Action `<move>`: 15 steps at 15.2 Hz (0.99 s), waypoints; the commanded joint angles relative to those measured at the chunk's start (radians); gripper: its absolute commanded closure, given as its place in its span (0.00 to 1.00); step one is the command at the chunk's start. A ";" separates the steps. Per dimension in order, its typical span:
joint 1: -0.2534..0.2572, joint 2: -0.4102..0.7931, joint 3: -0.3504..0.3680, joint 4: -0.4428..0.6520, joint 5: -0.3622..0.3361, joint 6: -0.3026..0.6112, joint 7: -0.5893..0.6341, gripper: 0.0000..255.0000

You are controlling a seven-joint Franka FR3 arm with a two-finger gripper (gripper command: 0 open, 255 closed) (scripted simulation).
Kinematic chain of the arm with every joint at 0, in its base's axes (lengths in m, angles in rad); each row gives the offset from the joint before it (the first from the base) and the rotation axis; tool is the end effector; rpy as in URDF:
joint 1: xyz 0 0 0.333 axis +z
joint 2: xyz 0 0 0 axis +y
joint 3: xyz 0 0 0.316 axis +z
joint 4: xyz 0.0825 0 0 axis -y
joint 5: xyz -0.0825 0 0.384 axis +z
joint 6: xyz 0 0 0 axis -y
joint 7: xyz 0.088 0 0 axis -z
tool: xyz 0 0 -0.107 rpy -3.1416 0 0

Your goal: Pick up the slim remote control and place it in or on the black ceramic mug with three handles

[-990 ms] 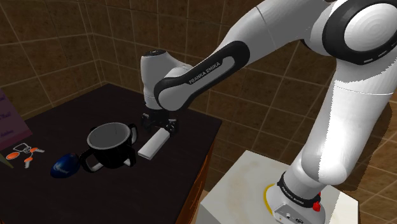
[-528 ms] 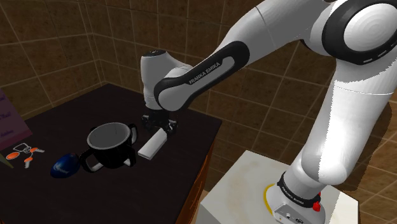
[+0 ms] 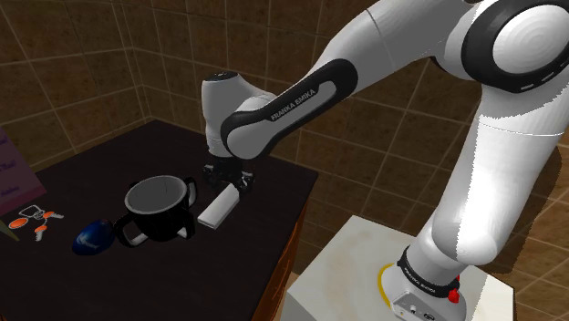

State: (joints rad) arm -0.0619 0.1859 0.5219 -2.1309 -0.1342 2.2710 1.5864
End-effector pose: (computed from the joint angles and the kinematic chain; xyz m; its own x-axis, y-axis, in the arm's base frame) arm 0.5058 0.2424 0.3308 0.5016 -0.8651 0.0090 -0.8650 -0.5014 0.0177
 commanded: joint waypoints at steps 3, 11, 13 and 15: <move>-0.005 -0.026 0.005 0.014 0.019 -0.036 -0.014 1.00; -0.013 -0.087 0.012 0.060 0.063 -0.134 -0.045 1.00; -0.014 -0.100 0.013 0.074 0.071 -0.159 -0.051 1.00; -0.016 -0.112 0.014 0.089 0.079 -0.184 -0.057 1.00</move>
State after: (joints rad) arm -0.0772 0.0805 0.5349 -2.0479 -0.0594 2.0988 1.5322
